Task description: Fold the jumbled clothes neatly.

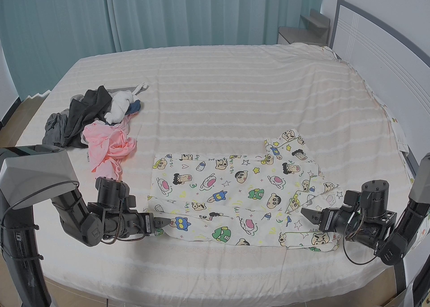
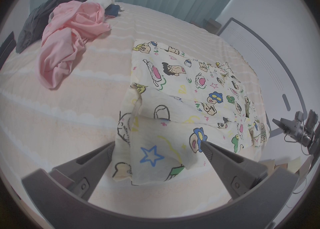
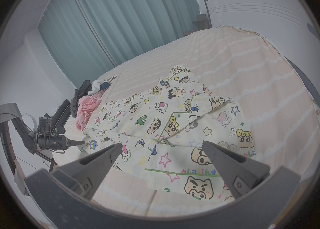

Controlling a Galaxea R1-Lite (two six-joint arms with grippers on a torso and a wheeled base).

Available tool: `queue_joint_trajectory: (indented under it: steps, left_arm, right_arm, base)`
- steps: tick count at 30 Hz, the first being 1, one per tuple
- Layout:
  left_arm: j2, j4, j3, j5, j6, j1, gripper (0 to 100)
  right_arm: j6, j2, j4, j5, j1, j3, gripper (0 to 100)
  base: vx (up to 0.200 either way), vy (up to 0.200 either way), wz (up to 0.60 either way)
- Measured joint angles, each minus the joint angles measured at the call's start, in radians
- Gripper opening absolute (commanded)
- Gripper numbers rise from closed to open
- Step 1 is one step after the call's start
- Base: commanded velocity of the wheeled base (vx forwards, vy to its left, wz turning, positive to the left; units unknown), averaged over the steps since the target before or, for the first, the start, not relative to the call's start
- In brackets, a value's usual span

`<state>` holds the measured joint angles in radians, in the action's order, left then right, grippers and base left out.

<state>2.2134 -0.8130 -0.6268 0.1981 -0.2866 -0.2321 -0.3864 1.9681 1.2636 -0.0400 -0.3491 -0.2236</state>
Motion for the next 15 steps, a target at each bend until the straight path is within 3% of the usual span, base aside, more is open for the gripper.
queue_joint_trajectory:
  steps: [14, 15]
  left_arm:
    - [0.012, -0.025, 0.042, 0.003, -0.003, -0.002, 100]
    - [0.013, -0.027, 0.043, 0.003, -0.002, -0.002, 0]
  right_arm:
    - [0.000, 0.006, 0.000, 0.000, 0.002, -0.007, 100]
    - [0.000, 0.007, 0.000, 0.000, 0.001, -0.006, 100]
  base:
    - [0.000, 0.000, 0.00]
    - [0.000, 0.000, 0.00]
